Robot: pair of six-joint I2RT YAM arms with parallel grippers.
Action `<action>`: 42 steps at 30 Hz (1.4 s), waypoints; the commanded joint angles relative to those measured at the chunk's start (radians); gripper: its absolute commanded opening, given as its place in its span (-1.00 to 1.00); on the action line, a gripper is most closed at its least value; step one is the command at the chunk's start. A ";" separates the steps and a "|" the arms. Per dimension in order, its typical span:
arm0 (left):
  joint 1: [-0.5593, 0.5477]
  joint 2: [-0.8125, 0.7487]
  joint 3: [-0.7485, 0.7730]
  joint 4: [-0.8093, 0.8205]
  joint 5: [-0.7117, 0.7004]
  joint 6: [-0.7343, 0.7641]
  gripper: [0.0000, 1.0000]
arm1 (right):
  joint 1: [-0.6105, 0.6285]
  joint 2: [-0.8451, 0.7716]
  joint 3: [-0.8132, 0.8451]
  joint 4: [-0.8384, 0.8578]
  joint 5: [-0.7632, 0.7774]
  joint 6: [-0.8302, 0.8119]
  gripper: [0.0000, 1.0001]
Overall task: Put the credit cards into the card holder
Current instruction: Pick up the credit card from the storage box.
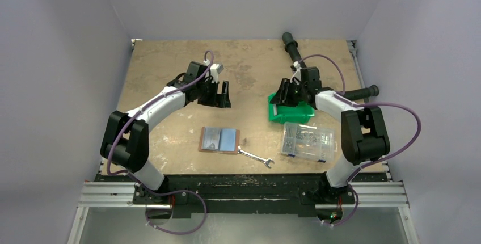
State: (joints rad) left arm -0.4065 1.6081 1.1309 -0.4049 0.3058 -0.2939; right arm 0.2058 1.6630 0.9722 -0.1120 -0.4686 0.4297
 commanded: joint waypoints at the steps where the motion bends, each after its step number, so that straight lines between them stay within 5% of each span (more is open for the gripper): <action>1: 0.003 -0.035 -0.005 0.032 0.007 0.018 0.60 | -0.005 -0.032 -0.012 0.039 -0.042 0.012 -0.18; 24: 0.002 -0.029 -0.009 0.038 0.023 0.013 0.60 | -0.032 -0.068 -0.039 0.058 -0.092 0.024 -0.47; 32: 0.001 -0.027 -0.011 0.040 0.030 0.012 0.60 | -0.041 -0.076 -0.045 0.059 -0.100 0.024 -0.75; 42: 0.001 -0.023 -0.012 0.043 0.041 0.009 0.60 | -0.040 -0.071 -0.049 0.036 -0.021 -0.023 0.01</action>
State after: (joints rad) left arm -0.4065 1.6081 1.1233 -0.3992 0.3229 -0.2947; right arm 0.1692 1.6150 0.9318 -0.0898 -0.5144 0.4370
